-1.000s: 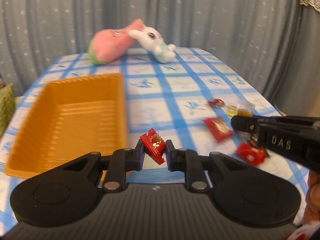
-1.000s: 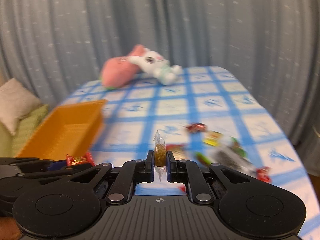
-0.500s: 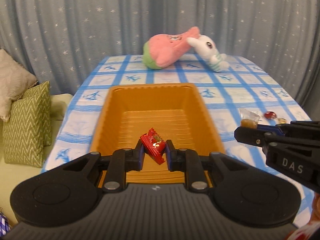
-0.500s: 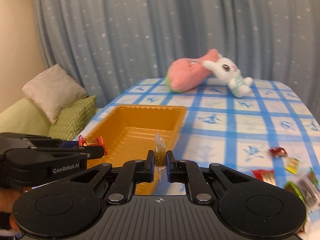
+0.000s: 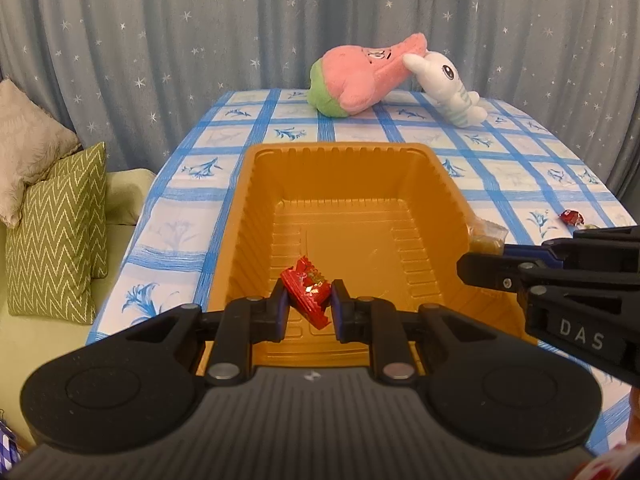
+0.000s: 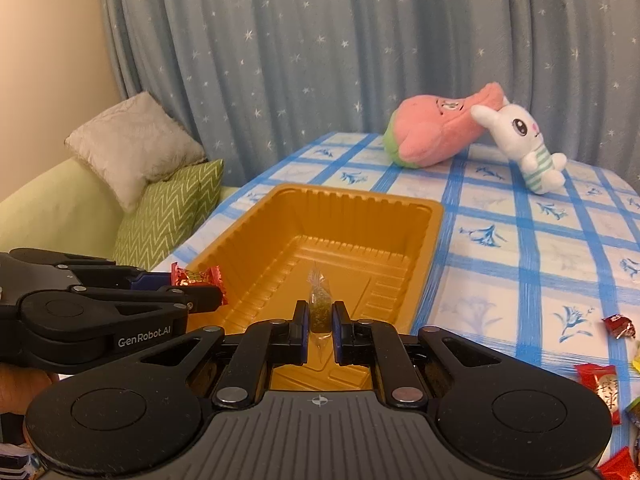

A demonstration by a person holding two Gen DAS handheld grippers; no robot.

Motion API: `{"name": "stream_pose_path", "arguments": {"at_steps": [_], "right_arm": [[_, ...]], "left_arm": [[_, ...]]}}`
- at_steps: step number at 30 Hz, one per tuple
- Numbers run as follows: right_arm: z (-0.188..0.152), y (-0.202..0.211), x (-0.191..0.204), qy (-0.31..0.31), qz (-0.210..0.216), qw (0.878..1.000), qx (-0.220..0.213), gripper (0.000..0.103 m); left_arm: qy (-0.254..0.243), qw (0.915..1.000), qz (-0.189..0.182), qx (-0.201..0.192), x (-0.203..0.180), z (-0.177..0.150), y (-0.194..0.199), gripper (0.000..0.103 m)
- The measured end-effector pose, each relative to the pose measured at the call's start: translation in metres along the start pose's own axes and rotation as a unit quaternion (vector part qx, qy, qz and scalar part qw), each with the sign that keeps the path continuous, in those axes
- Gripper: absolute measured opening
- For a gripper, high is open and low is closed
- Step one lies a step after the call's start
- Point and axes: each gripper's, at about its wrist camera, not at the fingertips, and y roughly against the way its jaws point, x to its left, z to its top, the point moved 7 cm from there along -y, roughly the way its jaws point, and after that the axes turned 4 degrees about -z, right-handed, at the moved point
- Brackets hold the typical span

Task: Organize snacks
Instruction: 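Carry both candies over the orange tray and open both tools to drop them, then move the right tool back to the pile and grasp a small red candy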

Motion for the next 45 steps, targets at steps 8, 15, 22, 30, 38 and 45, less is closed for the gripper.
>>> {"name": "stream_pose_path", "arguments": {"at_steps": [8,15,22,30,38,45], "right_arm": [[-0.002,-0.005,-0.001,-0.002,-0.001,1.000,0.010,0.012],[-0.001,-0.008,-0.001,-0.002,0.004,1.000,0.011,0.012],[-0.002,-0.010,0.006,0.009,0.015,1.000,0.004,0.014],[0.006,0.009,-0.010,-0.007,-0.005,1.000,-0.018,0.062],[0.003,0.057,-0.042,-0.038,-0.062,0.997,-0.028,0.062],[-0.013,0.114,-0.072,-0.077,-0.117,0.989,-0.037,0.062]], "left_arm": [[0.001,1.0000,-0.001,-0.002,0.006,-0.001,-0.001,0.030],[0.012,0.9999,0.008,-0.007,0.017,-0.003,0.009,0.030],[0.022,0.9997,0.012,-0.008,0.024,-0.007,0.015,0.033],[0.032,0.9994,0.008,-0.012,0.020,-0.004,0.026,0.040],[0.037,0.9987,-0.016,-0.032,-0.010,0.004,0.052,0.060],[0.033,0.9972,-0.047,-0.049,-0.051,0.010,0.079,0.077]]}}
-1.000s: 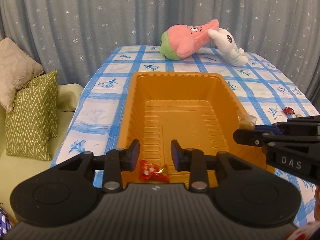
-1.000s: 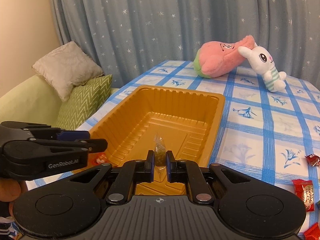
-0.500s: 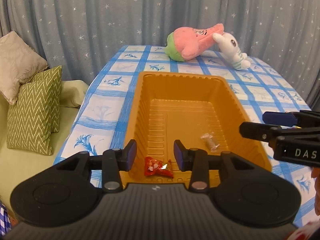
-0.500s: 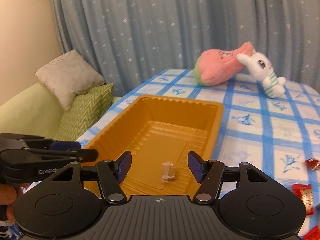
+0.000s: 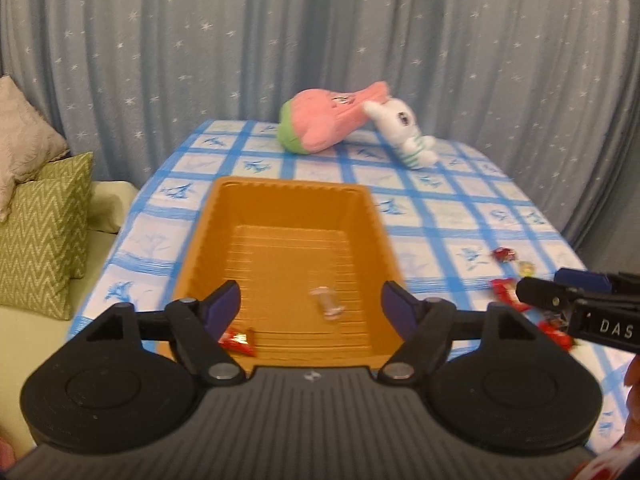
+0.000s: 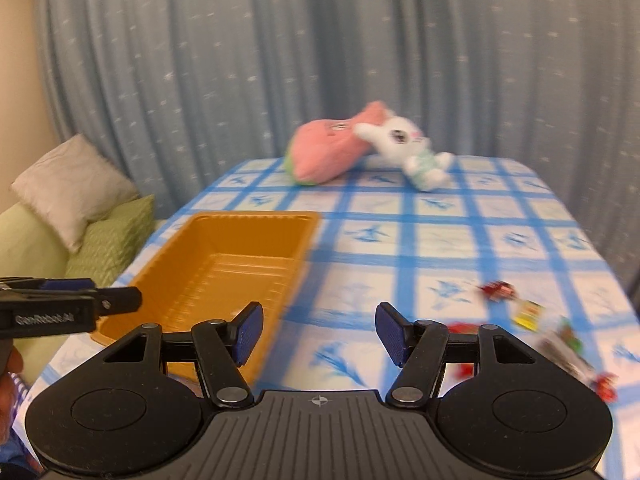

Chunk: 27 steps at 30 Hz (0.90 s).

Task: Organize snacks
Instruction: 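Move the right tool back to the pile and grasp a small red candy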

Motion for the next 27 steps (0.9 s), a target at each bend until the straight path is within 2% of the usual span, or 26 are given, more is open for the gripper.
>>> {"name": "stream_pose_path", "arguments": {"at_steps": [2,8,16,20,27], "right_arm": [[-0.003,0.016,-0.014,-0.008,-0.019,1.000,-0.003,0.062],[-0.018,0.059,-0.057,-0.038,-0.063,0.997,-0.008,0.062],[-0.037,0.102,-0.116,-0.062,-0.120,0.991,-0.011,0.062],[-0.047,0.106,-0.144,-0.074,-0.141,0.987,-0.007,0.062],[-0.068,0.082,-0.188,-0.090,-0.160,0.983,0.011,0.062]], "left_arm": [[-0.004,0.9999,-0.011,-0.003,-0.015,-0.001,0.006,0.082],[-0.006,0.9989,-0.046,-0.008,-0.063,-0.007,0.017,0.089],[-0.025,0.9961,-0.084,0.007,-0.126,-0.024,0.012,0.092],[-0.035,0.9943,-0.098,0.023,-0.151,-0.039,-0.004,0.092],[-0.024,0.9927,-0.105,0.055,-0.176,-0.066,-0.047,0.092]]}}
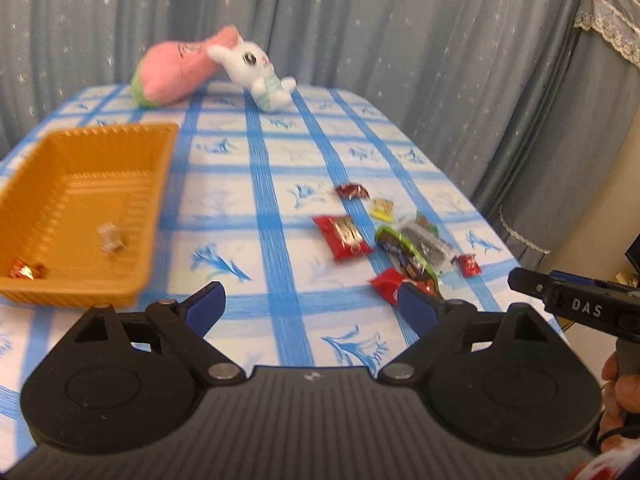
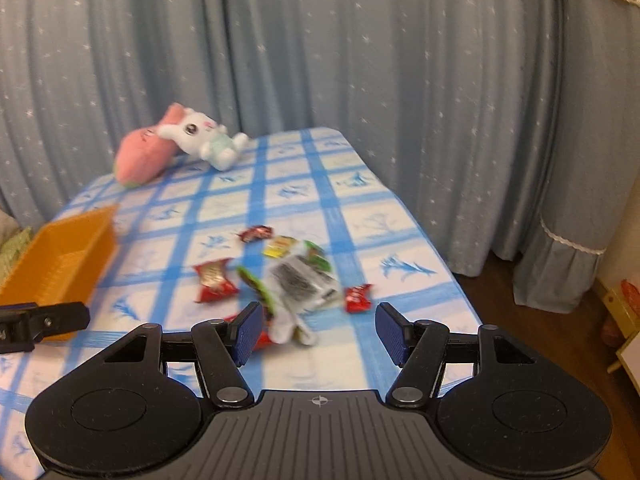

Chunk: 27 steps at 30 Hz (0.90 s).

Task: Organize snacks
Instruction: 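Move the right tool back to the pile and grasp a small red candy, then grasp the red bag with white lettering with the left tool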

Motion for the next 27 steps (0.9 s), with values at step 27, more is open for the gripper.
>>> {"name": "stream_pose_path", "arguments": {"at_steps": [27], "right_arm": [[0.004,-0.130,-0.026,0.029,0.012,0.997,0.070,0.022]], "left_arm": [[0.032,0.9987,-0.024,0.032,-0.028,-0.008,-0.096,0.081]]}}
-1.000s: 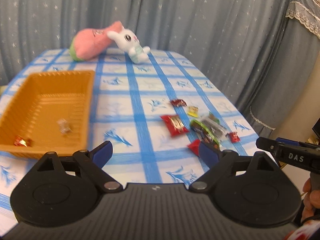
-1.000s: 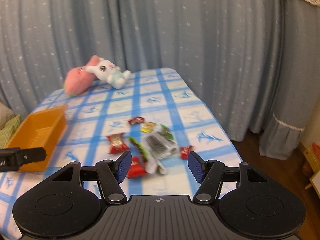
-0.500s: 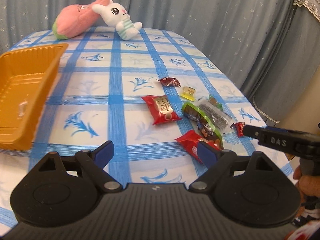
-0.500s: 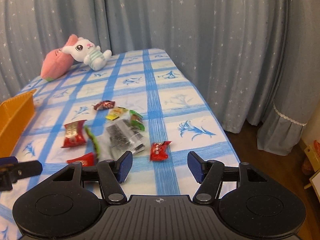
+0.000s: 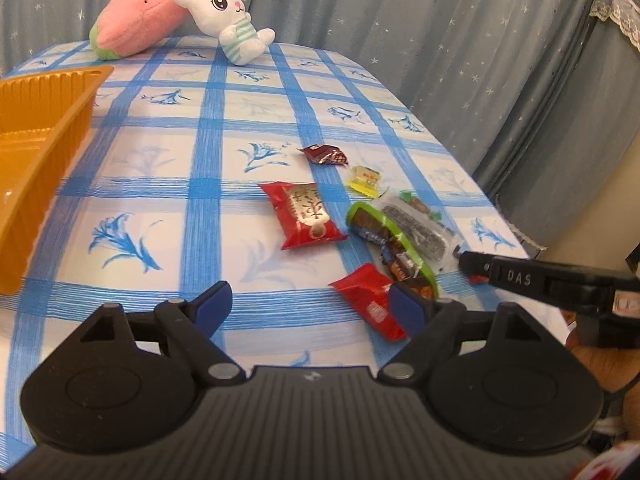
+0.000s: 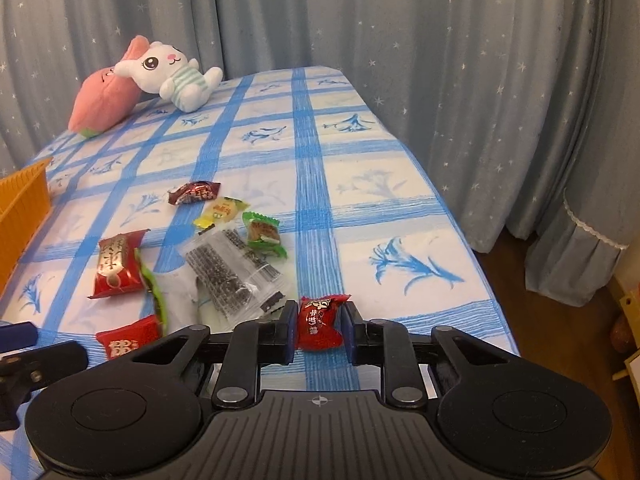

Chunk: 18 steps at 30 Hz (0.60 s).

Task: Organize snacks
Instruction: 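Grasp the red bag with white lettering with the left tool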

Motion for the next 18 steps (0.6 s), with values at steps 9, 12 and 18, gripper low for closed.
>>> {"name": "stream_pose_path", "arguments": {"at_steps": [9,12,18], "right_arm": [[-0.004,0.018,-0.005,-0.014,-0.008,1.000,-0.008,0.022],[-0.004,0.020,-0.005,-0.019,-0.006,1.000,-0.009,0.022],[-0.003,0.022,-0.006,-0.022,-0.004,1.000,-0.013,0.022]], "left_arm": [[0.017,0.9994,-0.027,0.014,-0.022,0.001,-0.020,0.060],[0.005,0.9995,-0.027,0.018,-0.028,0.000,-0.028,0.054],[-0.035,0.9990,-0.015,0.022,-0.034,-0.003,-0.032,0.046]]}}
